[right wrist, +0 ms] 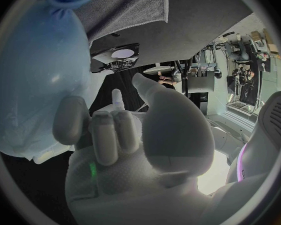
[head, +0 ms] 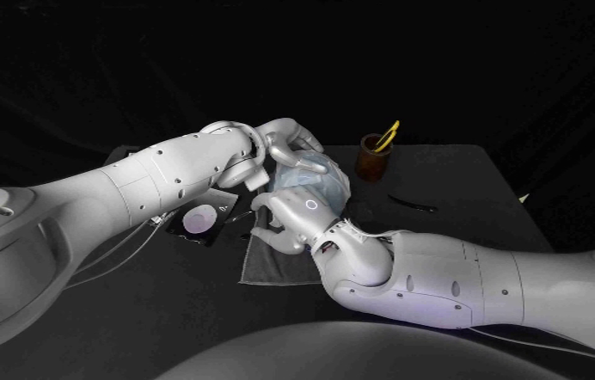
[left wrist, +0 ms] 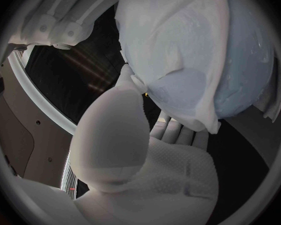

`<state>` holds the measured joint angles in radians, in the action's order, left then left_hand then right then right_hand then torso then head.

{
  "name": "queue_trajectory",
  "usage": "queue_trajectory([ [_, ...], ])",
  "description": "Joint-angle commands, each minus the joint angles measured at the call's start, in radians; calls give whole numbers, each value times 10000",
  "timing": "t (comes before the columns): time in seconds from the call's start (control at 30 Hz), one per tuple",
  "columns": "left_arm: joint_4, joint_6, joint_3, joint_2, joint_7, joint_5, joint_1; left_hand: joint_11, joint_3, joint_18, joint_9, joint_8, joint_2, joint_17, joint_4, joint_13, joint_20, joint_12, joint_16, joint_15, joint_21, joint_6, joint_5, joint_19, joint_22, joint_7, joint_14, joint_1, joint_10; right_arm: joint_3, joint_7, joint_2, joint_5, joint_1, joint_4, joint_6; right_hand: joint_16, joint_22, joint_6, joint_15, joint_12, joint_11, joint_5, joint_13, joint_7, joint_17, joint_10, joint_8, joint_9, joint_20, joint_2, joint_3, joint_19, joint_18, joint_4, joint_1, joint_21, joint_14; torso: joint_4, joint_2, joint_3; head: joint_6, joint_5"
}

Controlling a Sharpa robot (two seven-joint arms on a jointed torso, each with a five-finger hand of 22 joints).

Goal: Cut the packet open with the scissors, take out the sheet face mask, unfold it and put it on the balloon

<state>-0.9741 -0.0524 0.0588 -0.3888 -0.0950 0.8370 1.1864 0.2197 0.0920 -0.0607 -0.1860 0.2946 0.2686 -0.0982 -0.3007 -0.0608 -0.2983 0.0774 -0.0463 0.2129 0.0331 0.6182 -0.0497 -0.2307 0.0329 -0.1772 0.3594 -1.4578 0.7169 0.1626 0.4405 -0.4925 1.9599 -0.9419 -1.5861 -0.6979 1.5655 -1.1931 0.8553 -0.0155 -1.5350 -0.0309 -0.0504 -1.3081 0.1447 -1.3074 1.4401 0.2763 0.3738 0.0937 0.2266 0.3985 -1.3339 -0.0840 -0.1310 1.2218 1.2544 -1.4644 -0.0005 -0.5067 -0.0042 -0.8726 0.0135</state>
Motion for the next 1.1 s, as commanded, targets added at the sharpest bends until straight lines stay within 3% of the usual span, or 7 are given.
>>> queue_trajectory([
  [0.03, -29, -135, 4, 5, 22, -71, 7, 20, -64, 26, -8, 29, 32, 8, -8, -6, 15, -48, 10, -21, 0, 62, -34, 15, 5, -766, -10, -99, 68, -1, -317, -74, -209, 7, -96, -522, 53, 94, 63, 80, 129, -335, 19, -2342, 37, -2634, 1130, -183, -36, 69, -126, -623, 51, -109, -263, 352, -167, -1064, 2, -7, 0, 0, -4],
  [0.23, -49, -144, 4, -17, 26, -91, 11, 20, -64, 26, -8, 29, 32, 8, -8, -6, 15, -48, 10, -21, 0, 62, -34, 15, 5, -766, -10, -99, 68, -2, -516, -310, -260, 6, -422, -899, 53, 109, 132, 97, 162, -319, 12, -2321, 38, -2634, 1117, -277, -51, 61, -170, -878, 55, -121, -405, 596, -205, -1064, 5, -6, 2, 0, -12],
  [0.43, -66, -138, 4, -44, 25, -178, 13, 20, -65, 26, -9, 31, 30, 10, -8, -5, 15, -53, 13, -20, 1, 68, -34, 14, 5, -765, -14, -102, 69, -16, -1069, -843, -542, -6, -1052, -1575, 53, 44, 389, 77, 101, -292, -4, -2355, 6, -2634, 1142, -321, -45, 52, -339, -980, 1, -111, -553, 970, -178, -1064, 2, 3, -4, 0, -10],
  [0.67, -343, -52, -3, -268, -4, -667, 24, 37, -112, 24, -43, 94, 5, -6, -7, -17, 13, -41, 1, 14, 7, 198, -33, -16, 10, -773, 58, -111, 194, -39, -3420, -1954, -2325, -207, -1895, -1855, 44, 381, 681, 71, 346, -274, -47, -2209, -8, -2611, 1050, -440, -98, 18, -676, -607, 226, -197, -556, 1453, -537, -1058, -11, 7, -4, 0, -82],
  [0.8, -670, -134, -11, -508, -4, -1104, 86, 85, -147, 22, -78, 162, -29, -24, -5, -34, 13, -9, -21, 70, 14, 338, -31, -45, 15, -806, 151, -125, 386, -41, -4430, -2513, -3287, -338, -2216, -1820, 22, 461, 707, 62, 436, -272, -70, -2155, -7, -2550, 1014, -475, -114, 24, -693, -539, 282, -214, -537, 1516, -622, -1043, -12, 1, 3, 0, -94],
  [1.1, -1900, -357, -64, -1388, -149, -2444, 390, 111, -33, 21, -92, 195, 2, -22, -5, -33, 14, -7, -24, 120, 15, 405, -31, -56, 16, -821, 167, -133, 469, -40, -6612, -3642, -5402, -473, -2700, -1995, -176, 996, 805, 57, 1033, -266, -26, -1799, -10, -2053, 780, -589, -158, 21, -569, -518, 653, -340, -572, 1481, -1183, -914, 6, 12, 7, 0, -138],
])
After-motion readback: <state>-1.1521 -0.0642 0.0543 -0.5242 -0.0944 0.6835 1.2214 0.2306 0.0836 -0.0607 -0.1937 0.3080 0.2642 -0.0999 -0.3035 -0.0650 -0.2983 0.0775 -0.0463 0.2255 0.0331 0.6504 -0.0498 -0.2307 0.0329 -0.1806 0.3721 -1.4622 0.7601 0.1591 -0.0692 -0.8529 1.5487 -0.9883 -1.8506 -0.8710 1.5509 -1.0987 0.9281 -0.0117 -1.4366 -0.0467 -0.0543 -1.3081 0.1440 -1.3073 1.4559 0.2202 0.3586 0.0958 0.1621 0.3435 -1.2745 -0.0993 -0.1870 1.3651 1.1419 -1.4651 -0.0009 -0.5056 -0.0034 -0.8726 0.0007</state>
